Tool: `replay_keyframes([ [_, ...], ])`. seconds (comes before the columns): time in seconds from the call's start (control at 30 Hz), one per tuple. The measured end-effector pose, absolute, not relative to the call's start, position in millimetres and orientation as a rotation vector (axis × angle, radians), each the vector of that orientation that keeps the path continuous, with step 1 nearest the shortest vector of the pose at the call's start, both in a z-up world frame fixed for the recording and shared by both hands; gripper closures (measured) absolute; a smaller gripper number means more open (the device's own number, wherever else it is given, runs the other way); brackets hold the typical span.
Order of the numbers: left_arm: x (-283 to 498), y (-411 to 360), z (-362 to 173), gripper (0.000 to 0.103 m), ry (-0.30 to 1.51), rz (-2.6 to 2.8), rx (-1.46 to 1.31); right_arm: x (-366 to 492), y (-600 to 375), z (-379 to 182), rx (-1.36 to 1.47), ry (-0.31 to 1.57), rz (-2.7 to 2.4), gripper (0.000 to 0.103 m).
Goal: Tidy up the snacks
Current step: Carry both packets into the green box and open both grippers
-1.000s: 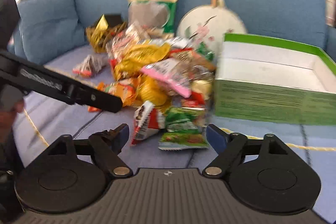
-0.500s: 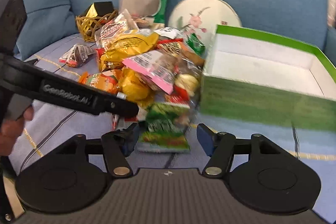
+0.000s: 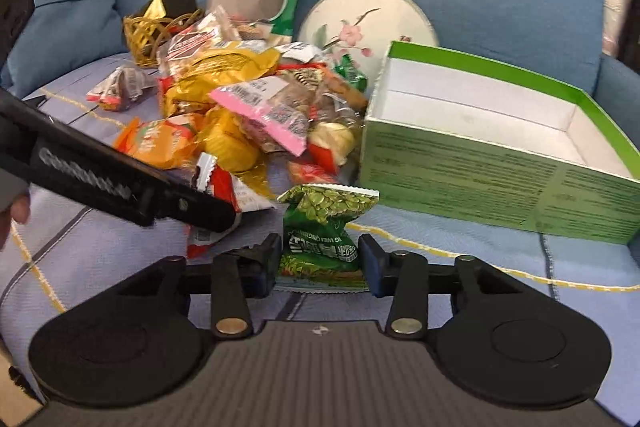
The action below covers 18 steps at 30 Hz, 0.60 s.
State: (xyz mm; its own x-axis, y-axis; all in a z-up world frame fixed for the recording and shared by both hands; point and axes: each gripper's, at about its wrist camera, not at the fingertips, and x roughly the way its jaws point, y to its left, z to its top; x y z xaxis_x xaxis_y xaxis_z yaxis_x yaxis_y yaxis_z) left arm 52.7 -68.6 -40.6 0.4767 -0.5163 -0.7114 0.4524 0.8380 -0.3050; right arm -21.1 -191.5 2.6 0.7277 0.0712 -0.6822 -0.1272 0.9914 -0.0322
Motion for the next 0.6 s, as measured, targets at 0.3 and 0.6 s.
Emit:
replay_keyframes([
  [0.3, 36, -58, -18, 0.064, 0.868, -0.641, -0.152, -34, -198, 20, -0.051, 0.676, 0.081, 0.046],
  [0.6, 45, -70, 57, 0.063, 0.671, -0.661, -0.124, -17, -228, 79, 0.005, 0.478, -0.042, 0.046],
])
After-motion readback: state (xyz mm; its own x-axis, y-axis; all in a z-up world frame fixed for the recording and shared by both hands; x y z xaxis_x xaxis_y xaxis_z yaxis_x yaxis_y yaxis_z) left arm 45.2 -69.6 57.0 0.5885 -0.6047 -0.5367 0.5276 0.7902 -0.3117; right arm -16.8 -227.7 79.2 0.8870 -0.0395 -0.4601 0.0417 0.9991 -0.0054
